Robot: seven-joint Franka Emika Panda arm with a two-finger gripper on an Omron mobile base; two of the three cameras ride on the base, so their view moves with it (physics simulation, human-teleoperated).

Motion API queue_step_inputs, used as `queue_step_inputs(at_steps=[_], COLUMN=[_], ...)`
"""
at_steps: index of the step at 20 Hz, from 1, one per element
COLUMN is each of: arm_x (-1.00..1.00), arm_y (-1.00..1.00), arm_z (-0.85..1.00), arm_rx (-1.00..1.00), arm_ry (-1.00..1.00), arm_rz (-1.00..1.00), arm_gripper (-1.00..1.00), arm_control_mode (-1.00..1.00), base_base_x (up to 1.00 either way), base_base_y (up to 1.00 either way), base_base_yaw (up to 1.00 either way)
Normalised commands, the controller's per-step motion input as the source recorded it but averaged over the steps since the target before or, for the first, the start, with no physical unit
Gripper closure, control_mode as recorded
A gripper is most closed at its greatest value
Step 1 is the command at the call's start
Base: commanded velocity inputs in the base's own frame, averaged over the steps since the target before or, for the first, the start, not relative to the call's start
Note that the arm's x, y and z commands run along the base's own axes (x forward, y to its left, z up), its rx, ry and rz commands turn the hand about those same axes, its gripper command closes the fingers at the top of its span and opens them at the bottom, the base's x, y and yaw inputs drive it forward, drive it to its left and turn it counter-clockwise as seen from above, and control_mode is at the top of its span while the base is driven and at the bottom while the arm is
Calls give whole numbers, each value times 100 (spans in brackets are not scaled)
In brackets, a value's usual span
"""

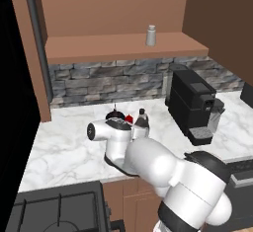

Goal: There are various items on the counter. Only move the condiments/shakers into the cabinet.

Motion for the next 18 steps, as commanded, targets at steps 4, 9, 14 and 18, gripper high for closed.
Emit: queue_step_inputs(at_steps=[4,9,14,18], arm_x=[11,5,1,0], arm_y=[0,0,0,0], arm_z=[-20,-10,-6,-12], arm_rx=[0,0,0,0], arm_ry=[5,1,1,0], arm_rz=[0,0,0,0], arm_gripper=[-100,-100,-100,-100], arm_control_mode=[-100,-100,-100,-100], base_base_x=[0,0,0,0], base_base_y=[0,0,0,0], base_base_yaw=[0,0,0,0])
